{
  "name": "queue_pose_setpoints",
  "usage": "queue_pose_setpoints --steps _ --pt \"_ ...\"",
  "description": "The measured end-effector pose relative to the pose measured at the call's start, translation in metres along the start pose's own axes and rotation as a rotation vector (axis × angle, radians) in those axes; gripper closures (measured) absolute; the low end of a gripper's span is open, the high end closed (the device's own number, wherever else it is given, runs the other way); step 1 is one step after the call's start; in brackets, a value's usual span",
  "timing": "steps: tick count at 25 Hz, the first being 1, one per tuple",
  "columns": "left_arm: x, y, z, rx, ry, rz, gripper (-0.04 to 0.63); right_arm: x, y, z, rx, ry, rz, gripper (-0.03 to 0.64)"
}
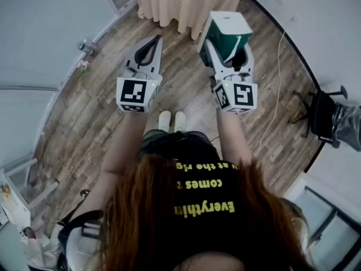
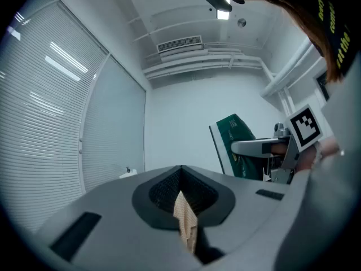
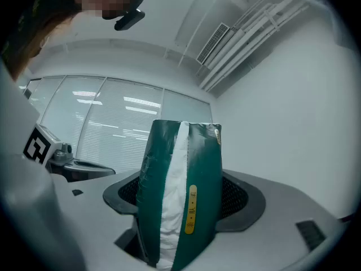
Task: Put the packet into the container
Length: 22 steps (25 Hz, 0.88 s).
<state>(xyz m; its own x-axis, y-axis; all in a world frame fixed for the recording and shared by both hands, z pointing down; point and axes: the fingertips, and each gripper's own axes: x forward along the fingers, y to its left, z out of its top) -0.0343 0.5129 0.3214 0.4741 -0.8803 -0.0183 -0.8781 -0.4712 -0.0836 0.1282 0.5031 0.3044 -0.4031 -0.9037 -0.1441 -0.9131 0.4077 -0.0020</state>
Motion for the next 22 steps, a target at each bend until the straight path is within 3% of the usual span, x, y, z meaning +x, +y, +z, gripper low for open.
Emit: queue_pose_setpoints --steps 10,22 --pt "0.005 -0.007 0.003 -0.008 -0.022 -0.029 0.595 0.0 0.002 0.003 -0.003 -0.008 -0.003 0.252" --pt "0.023 -0.011 -0.004 -0.016 -0.054 -0.004 0.595 0.006 -0.014 -0.003 -0.01 -0.017 0.02 0.252"
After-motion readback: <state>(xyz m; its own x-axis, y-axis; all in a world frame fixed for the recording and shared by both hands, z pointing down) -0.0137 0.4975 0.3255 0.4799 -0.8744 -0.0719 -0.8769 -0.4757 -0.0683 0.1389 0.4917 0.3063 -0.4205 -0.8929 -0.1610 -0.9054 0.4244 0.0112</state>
